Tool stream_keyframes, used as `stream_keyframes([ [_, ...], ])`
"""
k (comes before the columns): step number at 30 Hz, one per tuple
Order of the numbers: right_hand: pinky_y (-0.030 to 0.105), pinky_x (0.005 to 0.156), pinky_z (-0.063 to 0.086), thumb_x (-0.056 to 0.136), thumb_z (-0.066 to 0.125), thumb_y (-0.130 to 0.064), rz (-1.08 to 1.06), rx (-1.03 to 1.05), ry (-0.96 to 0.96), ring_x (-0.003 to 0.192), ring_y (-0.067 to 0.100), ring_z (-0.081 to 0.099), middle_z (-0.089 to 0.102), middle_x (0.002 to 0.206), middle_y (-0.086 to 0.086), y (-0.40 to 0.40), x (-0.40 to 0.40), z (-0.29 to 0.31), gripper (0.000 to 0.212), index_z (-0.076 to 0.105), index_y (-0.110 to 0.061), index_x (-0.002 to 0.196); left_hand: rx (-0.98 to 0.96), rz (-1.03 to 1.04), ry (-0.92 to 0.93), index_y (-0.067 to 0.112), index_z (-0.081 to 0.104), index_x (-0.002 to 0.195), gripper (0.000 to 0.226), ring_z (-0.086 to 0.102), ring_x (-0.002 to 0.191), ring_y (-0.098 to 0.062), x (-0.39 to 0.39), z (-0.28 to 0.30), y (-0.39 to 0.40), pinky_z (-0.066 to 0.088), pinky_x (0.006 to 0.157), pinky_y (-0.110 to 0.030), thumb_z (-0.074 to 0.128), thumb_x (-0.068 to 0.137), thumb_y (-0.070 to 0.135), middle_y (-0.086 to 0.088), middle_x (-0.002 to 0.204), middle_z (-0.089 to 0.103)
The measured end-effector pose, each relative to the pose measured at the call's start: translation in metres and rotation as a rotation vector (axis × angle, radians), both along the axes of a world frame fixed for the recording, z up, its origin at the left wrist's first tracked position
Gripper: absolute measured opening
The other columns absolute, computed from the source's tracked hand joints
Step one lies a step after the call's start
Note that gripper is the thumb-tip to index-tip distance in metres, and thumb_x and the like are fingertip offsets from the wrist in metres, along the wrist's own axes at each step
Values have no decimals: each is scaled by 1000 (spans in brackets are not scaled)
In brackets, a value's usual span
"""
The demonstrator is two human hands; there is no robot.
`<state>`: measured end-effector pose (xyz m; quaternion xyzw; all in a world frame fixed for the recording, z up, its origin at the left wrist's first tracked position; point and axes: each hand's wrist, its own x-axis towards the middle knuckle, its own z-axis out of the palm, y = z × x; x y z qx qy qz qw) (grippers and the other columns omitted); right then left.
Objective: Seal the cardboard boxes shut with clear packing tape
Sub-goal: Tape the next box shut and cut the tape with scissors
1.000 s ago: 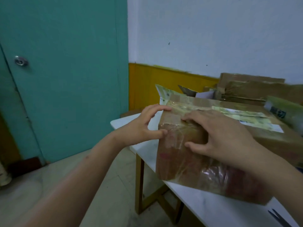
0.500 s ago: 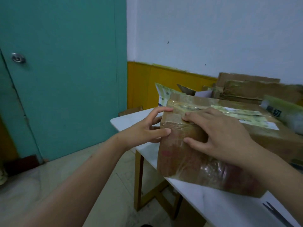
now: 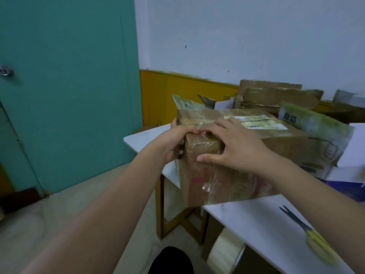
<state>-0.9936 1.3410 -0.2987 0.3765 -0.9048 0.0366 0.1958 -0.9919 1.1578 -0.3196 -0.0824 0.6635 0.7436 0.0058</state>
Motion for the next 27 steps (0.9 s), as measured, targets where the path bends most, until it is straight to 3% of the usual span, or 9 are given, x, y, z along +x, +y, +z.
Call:
stream_keyframes([
  [4,32,83,42,69,42,-88,8,-18,46,116,12,41,47,124,-12,2,-3,-7,82,49,-37,132,109,45,35,38,24,153,79,63,99,-23,2,-7,6,46,67,-35,65,90,15,-2,114,65],
  [7,29,77,41,77,36,-85,30,-22,169,111,14,48,54,118,-11,2,-9,-14,75,57,-34,128,175,99,60,39,16,156,83,62,98,-25,3,-6,9,49,67,-36,60,93,8,-2,112,60],
  [10,34,89,42,83,29,-81,45,7,214,112,18,51,57,120,-7,4,-10,-16,77,54,-31,135,132,127,76,36,24,156,69,61,94,-20,19,2,19,47,63,-34,60,98,22,1,112,60],
  [13,39,107,31,91,32,-70,11,-5,272,128,23,46,54,137,-3,6,3,-20,70,50,-25,141,131,251,35,28,53,137,41,59,99,-21,40,-4,22,50,79,-37,52,101,48,0,115,61],
  [15,40,112,30,97,44,-54,15,-133,336,133,24,42,50,144,0,19,24,-37,57,50,-20,142,46,451,1,18,54,134,40,56,96,-21,60,-30,23,45,81,-36,47,104,43,-8,118,60],
  [17,37,106,37,101,51,-35,38,-336,374,126,23,49,56,136,3,44,47,-65,40,59,-14,134,-92,582,-44,13,57,115,26,52,82,-16,85,-76,31,40,73,-33,47,102,34,-9,108,60],
  [20,33,84,48,99,49,-20,47,-368,318,102,23,58,63,112,4,88,64,-113,26,68,-11,114,-220,346,-225,14,61,107,44,60,97,-22,113,-133,59,46,87,-35,48,99,55,-8,113,62],
  [23,29,76,52,100,45,-20,32,-213,50,101,16,58,60,111,-5,117,60,-149,25,66,-17,113,-407,32,-273,23,65,106,48,64,106,-20,111,-155,86,50,92,-32,54,91,67,-2,116,67],
  [27,19,76,43,99,51,-18,-39,-321,-133,104,3,54,61,112,-13,126,56,-160,21,67,-23,112,-262,-300,-181,28,59,133,73,65,115,-9,99,-175,107,50,105,-31,71,76,72,9,130,67],
])
